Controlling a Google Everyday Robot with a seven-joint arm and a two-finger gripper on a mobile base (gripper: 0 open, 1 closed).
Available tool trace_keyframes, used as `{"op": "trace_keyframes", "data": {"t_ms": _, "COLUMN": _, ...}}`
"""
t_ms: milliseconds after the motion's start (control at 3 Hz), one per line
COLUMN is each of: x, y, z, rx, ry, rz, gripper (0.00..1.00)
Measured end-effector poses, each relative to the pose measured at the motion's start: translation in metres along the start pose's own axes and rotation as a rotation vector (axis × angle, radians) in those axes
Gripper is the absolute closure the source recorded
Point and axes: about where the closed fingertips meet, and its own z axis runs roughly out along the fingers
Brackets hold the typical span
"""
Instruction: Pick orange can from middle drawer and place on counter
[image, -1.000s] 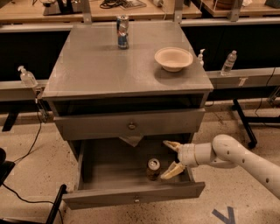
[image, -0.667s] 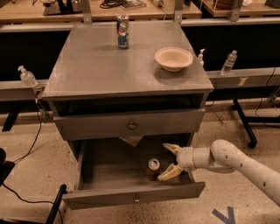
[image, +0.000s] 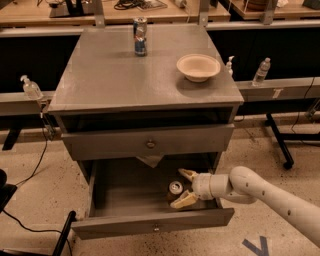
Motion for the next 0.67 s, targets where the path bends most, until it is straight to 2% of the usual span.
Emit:
{"op": "trace_keyframes", "data": {"t_ms": 333, "x": 0.0005, "y": 0.0024, "z": 0.0099, "rx": -0.003, "ry": -0.009, "rz": 0.018, "gripper": 0.21}}
{"op": "trace_keyframes", "data": {"t_ms": 667, "x": 0.0022, "y": 0.0029, "z": 0.0138, "rx": 0.007, "ry": -0.003, "rz": 0.023, "gripper": 0.38}}
